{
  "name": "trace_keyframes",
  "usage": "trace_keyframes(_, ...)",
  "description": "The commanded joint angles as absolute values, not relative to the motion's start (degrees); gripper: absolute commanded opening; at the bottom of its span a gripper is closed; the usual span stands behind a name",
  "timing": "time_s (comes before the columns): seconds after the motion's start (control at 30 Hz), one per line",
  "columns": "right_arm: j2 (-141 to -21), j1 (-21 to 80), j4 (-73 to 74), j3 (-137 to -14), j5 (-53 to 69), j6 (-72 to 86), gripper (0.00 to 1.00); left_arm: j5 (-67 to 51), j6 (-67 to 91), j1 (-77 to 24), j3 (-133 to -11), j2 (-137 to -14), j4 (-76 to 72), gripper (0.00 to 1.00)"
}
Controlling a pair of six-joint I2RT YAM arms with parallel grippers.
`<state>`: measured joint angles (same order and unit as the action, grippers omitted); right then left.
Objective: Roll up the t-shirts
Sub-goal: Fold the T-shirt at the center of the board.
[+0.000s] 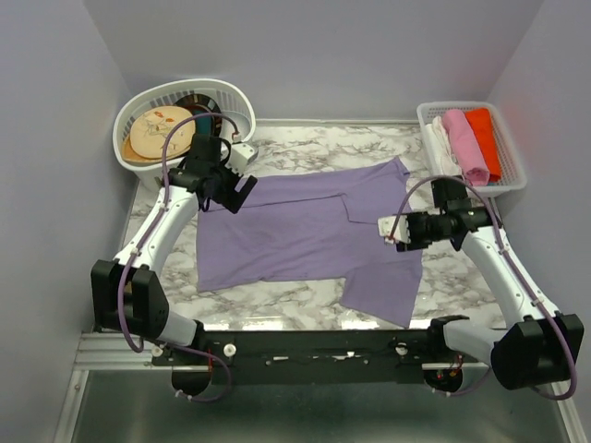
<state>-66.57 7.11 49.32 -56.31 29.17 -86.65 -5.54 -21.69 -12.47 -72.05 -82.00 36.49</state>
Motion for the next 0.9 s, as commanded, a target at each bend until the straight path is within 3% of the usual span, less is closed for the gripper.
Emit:
trace_keyframes(0.0,-61.5,7.9,68.7,-48.1,36.1,-113.9,0.51,-16.9,-19.1,-12.5,-71.1,-82.7,41.1,0.99)
trace_keyframes(0.1,-60.0,8.3,76.0,-45.3,35.9,-125.9,0.51,-17.0,-20.7,-12.6,-71.4,-83.1,41.9,0.98)
trace_keyframes(0.27,-58.8,8.5,85.1,-41.0,33.2,-140.4,0.47,-5.8,-26.1,-12.6,-69.4,-83.1,41.0,0.94)
trace_keyframes(0.47,-64.0,9.8,87.5,-41.0,33.9,-143.0,0.45,-0.4,-28.6,-12.5,-66.4,-82.3,40.4,0.93)
trace_keyframes(0.87,-69.5,10.5,86.1,-37.6,20.6,-154.0,0.42,5.5,-31.6,-9.5,-64.2,-84.5,38.7,0.92)
